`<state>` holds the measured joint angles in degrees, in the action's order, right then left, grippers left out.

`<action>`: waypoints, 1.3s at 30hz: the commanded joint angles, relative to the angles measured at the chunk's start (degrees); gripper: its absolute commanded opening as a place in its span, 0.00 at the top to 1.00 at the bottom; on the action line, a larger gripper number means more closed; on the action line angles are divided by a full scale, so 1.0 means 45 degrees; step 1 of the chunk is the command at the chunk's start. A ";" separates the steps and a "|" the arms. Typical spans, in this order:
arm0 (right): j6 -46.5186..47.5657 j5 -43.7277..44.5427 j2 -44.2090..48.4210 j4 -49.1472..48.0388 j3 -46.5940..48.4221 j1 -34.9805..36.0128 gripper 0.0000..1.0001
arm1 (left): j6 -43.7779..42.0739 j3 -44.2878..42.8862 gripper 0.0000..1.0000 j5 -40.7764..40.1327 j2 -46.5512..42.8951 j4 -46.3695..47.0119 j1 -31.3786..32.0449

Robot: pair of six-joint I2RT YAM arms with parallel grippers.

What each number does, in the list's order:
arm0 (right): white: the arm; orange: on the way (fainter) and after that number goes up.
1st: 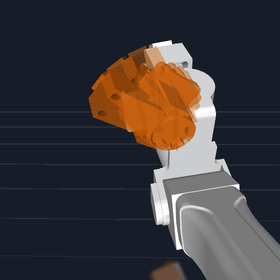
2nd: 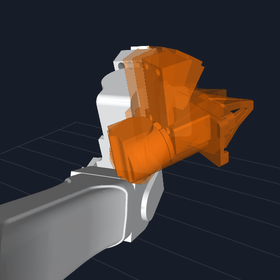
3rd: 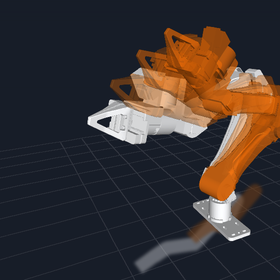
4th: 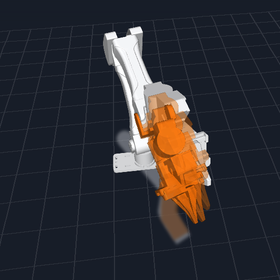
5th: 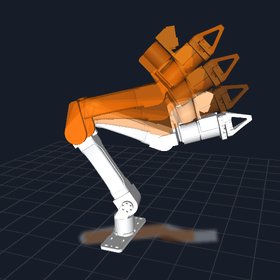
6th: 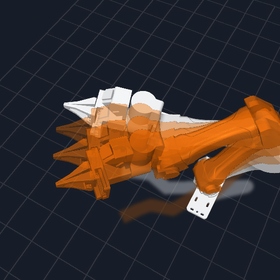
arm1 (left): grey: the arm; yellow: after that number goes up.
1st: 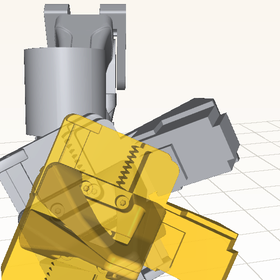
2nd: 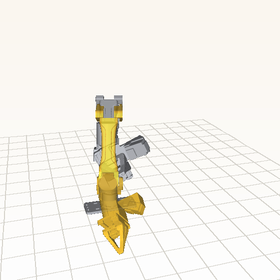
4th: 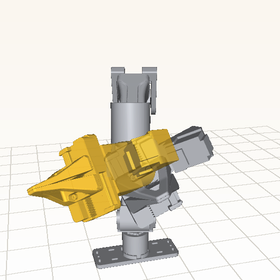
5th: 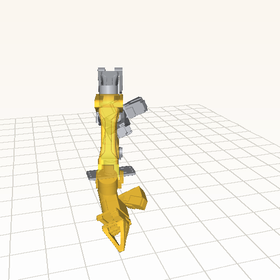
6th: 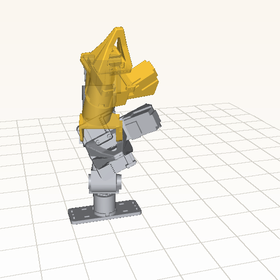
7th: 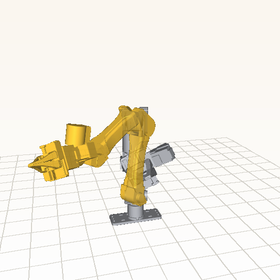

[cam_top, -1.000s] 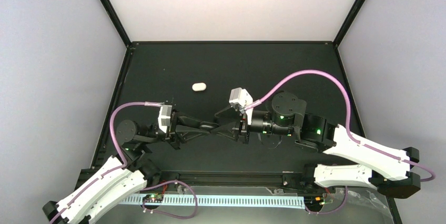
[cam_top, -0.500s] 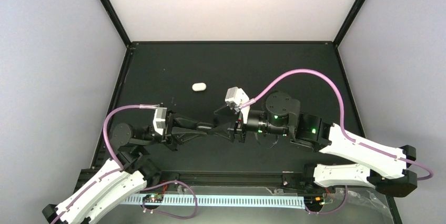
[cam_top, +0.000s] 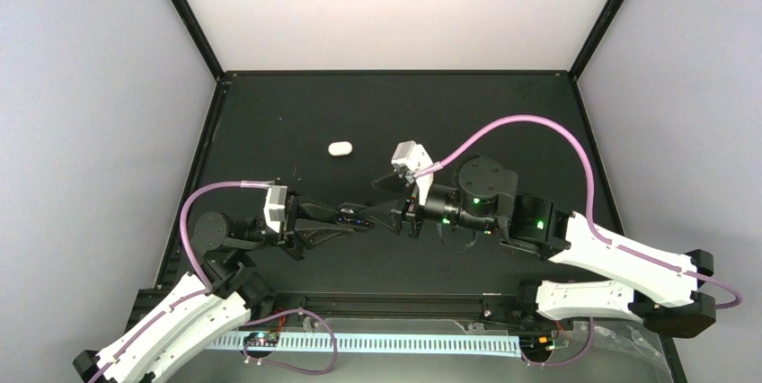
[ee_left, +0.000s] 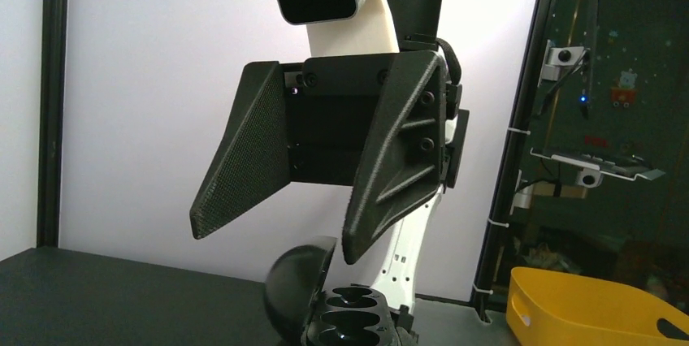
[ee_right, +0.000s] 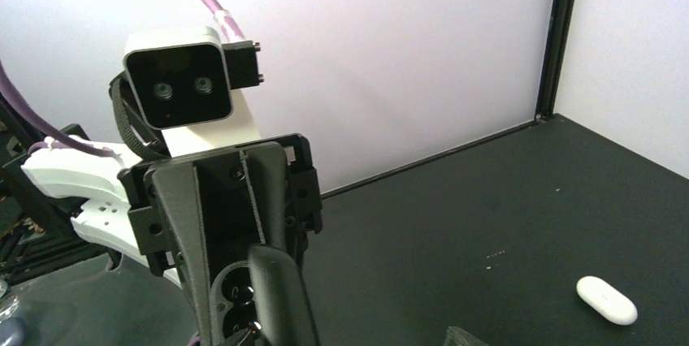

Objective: Insert the wireless bluetooth earbuds into the charging case
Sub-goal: Open the charging case.

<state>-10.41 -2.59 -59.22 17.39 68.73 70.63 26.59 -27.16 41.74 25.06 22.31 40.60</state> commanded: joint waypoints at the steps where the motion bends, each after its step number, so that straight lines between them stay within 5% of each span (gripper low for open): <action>1: -0.0201 0.0651 0.0229 -0.0239 0.0257 -0.0019 0.40 | -0.0233 -0.0088 0.98 0.0204 -0.0276 0.0055 0.0082; 24: -0.0028 -0.1378 -0.0096 0.0222 0.0410 -0.0013 0.40 | -0.0065 0.0089 0.98 -0.0073 -0.0794 -0.0378 0.0081; 39: 0.0270 -0.1463 -0.0601 0.0537 0.0900 -0.0022 0.76 | -0.0231 -0.0054 0.98 0.0405 -0.0730 -0.0374 0.0081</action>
<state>-10.02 -7.86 -61.10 19.40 70.70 70.63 26.50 -26.28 42.33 21.74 20.12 40.60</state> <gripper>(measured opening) 0.259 0.219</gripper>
